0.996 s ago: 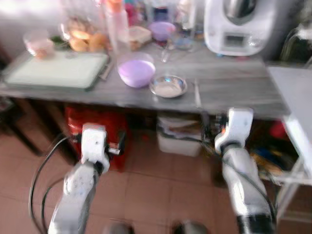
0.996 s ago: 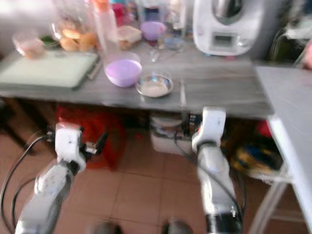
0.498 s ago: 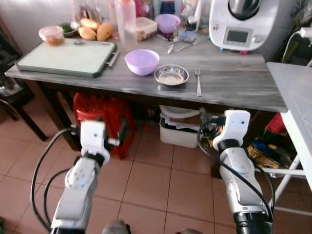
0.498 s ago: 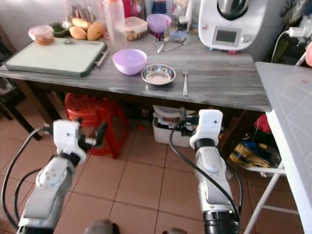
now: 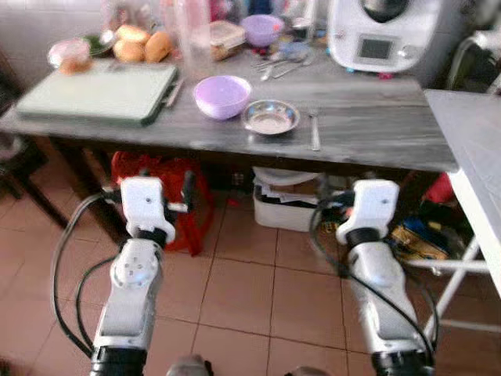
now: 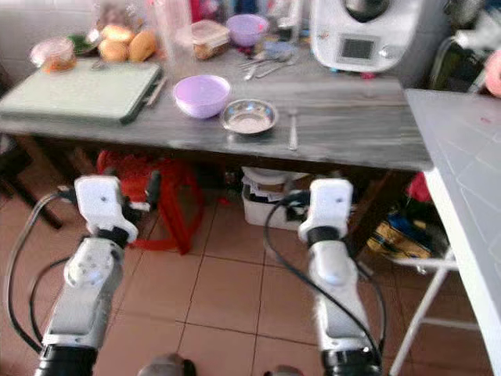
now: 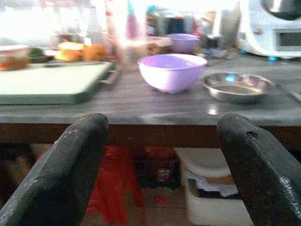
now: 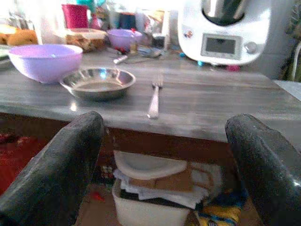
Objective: Setting the table
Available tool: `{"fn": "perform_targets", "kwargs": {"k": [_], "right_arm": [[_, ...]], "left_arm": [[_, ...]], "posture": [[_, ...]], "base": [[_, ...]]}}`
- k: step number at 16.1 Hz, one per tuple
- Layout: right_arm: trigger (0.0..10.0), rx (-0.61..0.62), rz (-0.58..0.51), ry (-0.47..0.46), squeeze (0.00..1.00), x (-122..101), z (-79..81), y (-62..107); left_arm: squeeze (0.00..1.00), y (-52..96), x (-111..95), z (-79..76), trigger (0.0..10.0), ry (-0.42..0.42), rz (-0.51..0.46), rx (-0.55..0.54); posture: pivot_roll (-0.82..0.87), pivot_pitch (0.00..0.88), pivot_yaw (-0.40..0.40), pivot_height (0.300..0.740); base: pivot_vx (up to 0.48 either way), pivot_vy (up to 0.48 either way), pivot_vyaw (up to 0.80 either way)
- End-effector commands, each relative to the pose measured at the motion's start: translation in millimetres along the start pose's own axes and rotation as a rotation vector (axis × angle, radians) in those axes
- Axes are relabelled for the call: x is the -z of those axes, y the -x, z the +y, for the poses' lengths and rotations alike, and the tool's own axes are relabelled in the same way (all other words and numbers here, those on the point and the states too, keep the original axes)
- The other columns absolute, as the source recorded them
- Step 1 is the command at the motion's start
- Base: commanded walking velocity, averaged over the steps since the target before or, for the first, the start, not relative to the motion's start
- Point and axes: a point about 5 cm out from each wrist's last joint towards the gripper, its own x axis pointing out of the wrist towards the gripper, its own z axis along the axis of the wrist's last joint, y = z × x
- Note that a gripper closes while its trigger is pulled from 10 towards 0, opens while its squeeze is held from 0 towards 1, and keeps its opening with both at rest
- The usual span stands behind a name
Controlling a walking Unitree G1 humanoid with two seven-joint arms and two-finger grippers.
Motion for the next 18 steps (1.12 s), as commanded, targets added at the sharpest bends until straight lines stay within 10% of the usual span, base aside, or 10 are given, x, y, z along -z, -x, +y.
{"fn": "perform_targets", "kwargs": {"k": [1,18], "right_arm": [[10.0,0.016,-0.017,0.003,0.0,-3,-4.2,1.7],[10.0,0.015,0.039,0.01,0.0,4,-15.2,10.5]], "left_arm": [[0.0,-0.8,3,-3.3,10.0,0.002,0.012,0.02],[0.0,8.7,10,-15.4,10.0,0.036,0.05,0.077]], "posture": [[-0.02,0.0,0.03,0.74],[-0.04,0.0,0.012,0.74]], "base": [[0.0,0.0,-0.8],[0.0,-0.312,-0.07]]}}
